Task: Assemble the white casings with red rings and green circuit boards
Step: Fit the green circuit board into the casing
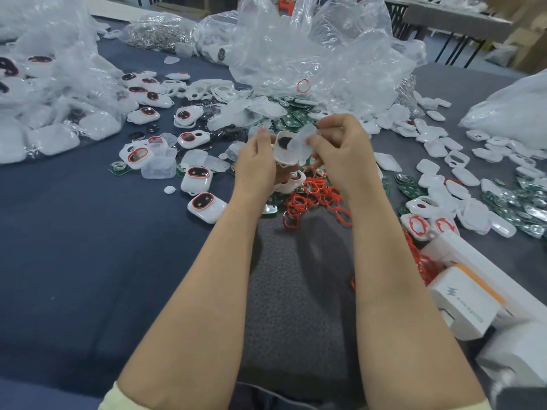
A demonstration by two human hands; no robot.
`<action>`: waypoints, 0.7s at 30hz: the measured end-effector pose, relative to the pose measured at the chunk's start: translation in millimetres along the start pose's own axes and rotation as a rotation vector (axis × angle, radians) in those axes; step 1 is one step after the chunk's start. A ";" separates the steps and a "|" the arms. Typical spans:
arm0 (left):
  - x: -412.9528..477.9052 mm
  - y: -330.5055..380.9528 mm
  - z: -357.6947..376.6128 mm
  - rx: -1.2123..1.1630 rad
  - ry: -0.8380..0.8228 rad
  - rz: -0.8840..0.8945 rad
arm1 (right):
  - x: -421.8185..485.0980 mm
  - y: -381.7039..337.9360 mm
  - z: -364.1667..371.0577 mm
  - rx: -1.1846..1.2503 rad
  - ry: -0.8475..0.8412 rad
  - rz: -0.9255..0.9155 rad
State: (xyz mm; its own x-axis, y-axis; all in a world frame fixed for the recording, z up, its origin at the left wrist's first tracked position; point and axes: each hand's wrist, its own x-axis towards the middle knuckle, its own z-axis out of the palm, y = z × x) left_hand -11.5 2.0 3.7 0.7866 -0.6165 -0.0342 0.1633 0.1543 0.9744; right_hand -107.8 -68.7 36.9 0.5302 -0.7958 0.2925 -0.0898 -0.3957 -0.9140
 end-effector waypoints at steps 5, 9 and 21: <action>0.3 -1.8 2.0 0.069 -0.003 0.030 | 2.4 -0.8 9.5 -0.240 -0.083 -0.085; 0.7 -4.3 0.7 0.129 -0.042 0.093 | 5.3 3.3 16.5 -0.326 -0.026 -0.144; -4.0 -5.5 0.8 0.061 -0.147 0.099 | 7.5 15.8 26.8 -0.358 0.131 -0.184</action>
State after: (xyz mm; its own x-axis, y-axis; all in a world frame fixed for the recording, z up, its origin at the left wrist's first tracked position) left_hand -16.1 3.0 -1.3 0.7006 -0.7078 0.0906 0.0501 0.1754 0.9832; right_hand -82.6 -68.7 17.2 0.4549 -0.7394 0.4963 -0.3033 -0.6526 -0.6943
